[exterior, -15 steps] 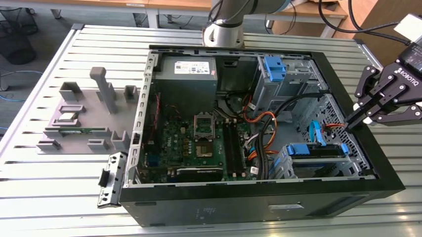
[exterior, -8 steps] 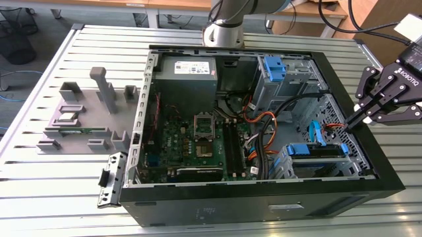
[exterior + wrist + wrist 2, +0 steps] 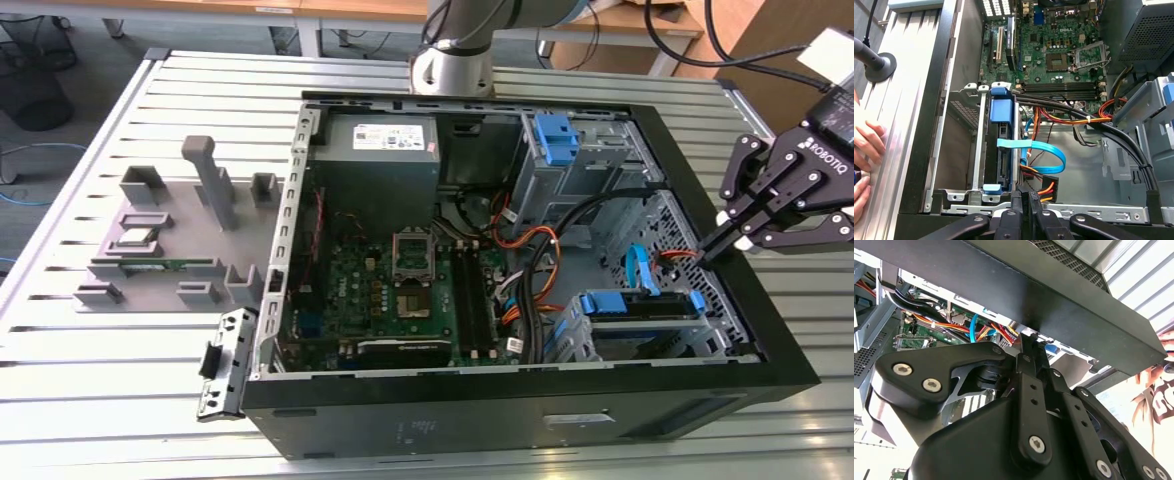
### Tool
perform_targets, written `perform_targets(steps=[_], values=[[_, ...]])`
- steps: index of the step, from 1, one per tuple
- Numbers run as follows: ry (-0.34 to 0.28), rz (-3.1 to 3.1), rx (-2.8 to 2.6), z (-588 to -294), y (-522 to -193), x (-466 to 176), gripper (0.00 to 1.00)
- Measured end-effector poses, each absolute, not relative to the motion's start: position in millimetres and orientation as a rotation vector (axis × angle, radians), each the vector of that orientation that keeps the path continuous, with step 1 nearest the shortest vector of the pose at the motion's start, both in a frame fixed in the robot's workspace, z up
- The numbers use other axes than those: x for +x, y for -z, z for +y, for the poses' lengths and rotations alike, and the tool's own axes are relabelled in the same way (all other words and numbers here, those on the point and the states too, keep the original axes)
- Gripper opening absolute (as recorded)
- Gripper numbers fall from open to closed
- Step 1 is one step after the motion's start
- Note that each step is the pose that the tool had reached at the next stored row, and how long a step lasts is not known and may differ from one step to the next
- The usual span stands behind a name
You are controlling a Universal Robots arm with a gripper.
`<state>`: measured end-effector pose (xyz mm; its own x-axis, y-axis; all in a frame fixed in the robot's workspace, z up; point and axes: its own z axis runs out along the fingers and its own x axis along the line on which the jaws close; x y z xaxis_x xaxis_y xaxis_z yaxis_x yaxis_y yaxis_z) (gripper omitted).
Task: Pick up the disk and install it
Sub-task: 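Insert the second disk wire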
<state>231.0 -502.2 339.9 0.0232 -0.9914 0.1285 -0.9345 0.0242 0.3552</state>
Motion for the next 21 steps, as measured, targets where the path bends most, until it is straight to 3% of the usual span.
perform_targets(steps=[21], values=[[0.193, -1.990, 1.988, -502, -347, 208, 0.17]])
